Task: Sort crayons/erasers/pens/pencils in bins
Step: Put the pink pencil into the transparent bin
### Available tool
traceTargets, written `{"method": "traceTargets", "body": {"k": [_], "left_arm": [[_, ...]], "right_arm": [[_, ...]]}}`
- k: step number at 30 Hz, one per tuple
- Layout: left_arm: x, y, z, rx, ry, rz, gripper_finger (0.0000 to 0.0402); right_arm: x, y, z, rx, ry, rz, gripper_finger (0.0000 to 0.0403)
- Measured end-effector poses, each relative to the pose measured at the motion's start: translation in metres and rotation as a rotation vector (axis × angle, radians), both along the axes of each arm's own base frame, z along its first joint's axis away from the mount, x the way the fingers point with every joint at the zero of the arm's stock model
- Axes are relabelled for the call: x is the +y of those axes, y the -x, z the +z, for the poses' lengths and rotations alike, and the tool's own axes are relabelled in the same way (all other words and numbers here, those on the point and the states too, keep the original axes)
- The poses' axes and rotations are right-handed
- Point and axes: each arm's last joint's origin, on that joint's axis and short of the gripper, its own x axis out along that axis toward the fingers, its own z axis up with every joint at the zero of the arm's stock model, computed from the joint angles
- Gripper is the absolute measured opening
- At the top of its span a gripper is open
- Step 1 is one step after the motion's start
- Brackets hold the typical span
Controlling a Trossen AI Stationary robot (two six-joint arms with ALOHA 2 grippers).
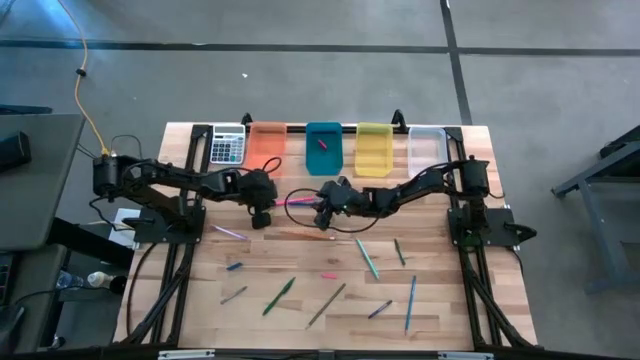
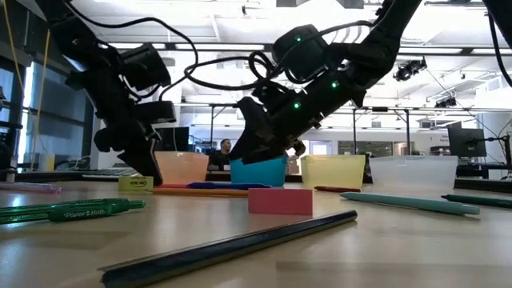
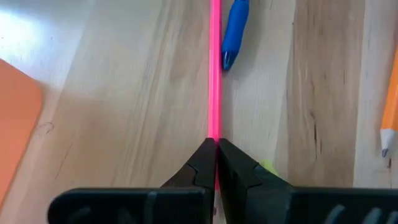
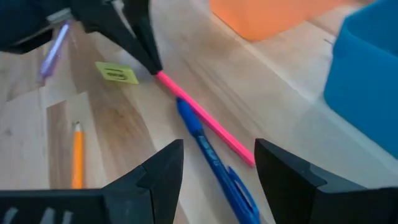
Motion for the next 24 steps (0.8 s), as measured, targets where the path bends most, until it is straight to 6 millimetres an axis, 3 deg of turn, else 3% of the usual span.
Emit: {"method": "traceTargets", "body": {"k": [19, 24], "left_arm": [[-0.0034, -0.0006, -0.0029, -0.037, -0.034, -0.015, 0.0001], [-0.0053, -0.0007, -0.0034, -0.024, -0.049, -0.018, 0.0024]], "right_arm": [[0.0, 0.0024, -0.0035, 0.056, 0.031, 0.02, 0.0189], [0.0001, 0.0023, -0.0034, 0.056, 0.034, 0.026, 0.0189]]}}
